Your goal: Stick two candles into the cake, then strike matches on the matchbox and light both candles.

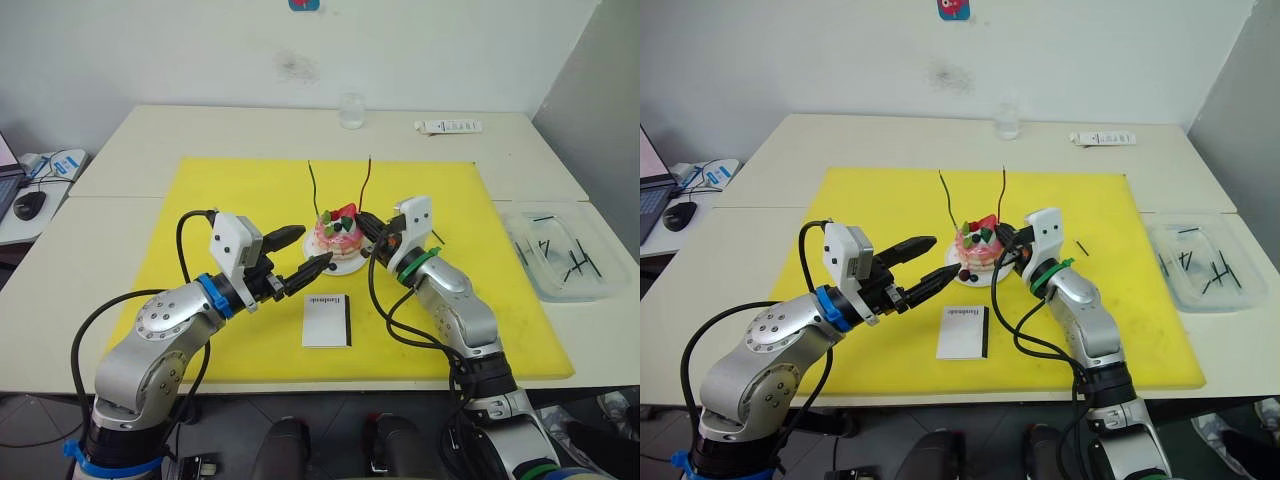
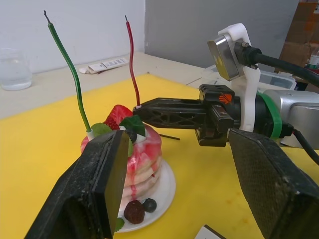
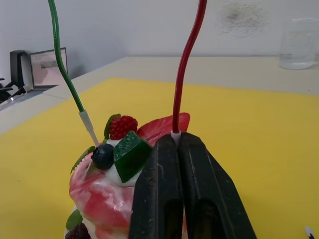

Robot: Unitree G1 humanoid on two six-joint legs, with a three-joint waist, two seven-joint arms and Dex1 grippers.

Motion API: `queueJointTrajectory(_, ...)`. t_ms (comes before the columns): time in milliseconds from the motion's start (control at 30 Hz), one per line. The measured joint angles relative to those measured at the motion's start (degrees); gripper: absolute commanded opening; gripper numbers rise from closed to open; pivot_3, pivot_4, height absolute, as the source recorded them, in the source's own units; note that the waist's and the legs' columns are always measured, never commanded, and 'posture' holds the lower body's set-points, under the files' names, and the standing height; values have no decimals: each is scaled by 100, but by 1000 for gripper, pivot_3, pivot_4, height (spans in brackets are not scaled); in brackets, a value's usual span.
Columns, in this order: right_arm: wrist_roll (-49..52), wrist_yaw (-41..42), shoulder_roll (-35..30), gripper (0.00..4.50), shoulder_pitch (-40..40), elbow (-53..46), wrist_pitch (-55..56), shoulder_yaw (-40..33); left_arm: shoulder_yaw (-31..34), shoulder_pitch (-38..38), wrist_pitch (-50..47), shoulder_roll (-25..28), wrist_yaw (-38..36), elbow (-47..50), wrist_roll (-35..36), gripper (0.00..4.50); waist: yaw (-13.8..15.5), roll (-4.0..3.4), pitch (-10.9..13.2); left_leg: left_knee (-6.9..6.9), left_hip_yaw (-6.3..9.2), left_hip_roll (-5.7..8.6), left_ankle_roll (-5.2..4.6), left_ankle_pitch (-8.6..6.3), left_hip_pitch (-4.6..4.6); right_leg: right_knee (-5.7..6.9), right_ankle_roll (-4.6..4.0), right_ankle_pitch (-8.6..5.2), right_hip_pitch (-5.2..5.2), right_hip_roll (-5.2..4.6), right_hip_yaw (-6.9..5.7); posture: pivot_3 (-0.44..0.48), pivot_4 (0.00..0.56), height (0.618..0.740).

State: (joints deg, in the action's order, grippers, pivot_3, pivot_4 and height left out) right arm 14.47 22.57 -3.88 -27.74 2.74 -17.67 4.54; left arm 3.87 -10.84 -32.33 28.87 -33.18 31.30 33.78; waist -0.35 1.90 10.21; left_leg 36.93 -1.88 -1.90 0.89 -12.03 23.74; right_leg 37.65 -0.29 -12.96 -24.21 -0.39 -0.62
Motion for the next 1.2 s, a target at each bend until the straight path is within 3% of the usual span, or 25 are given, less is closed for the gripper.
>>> queueJointTrajectory(167, 0, 5, -11, 36, 0, 0, 15, 3, -13, 0, 0, 0, 1, 0, 0, 3548, 0, 0, 0, -1, 0, 0, 0, 0, 1, -1, 0, 0, 0, -2, 0, 0, 150, 740)
queueJointTrajectory(300, -4, 4, -23, 1021, 0, 1, 22, 4, -16, 0, 0, -1, 2, 0, 0, 3548, 0, -1, 1, -1, 0, 0, 0, 0, 3, -2, 0, 0, -3, -3, 0, 0, 150, 740)
queueJointTrajectory(1200, 98, 479, -417, 1021, 177, -422, -392, 15, -43, 0, 17, -1, -114, -5, -2, 3548, 2, -2, 2, -5, -1, 0, 0, 0, 7, -7, -1, -1, -6, -10, -1, 0, 150, 740)
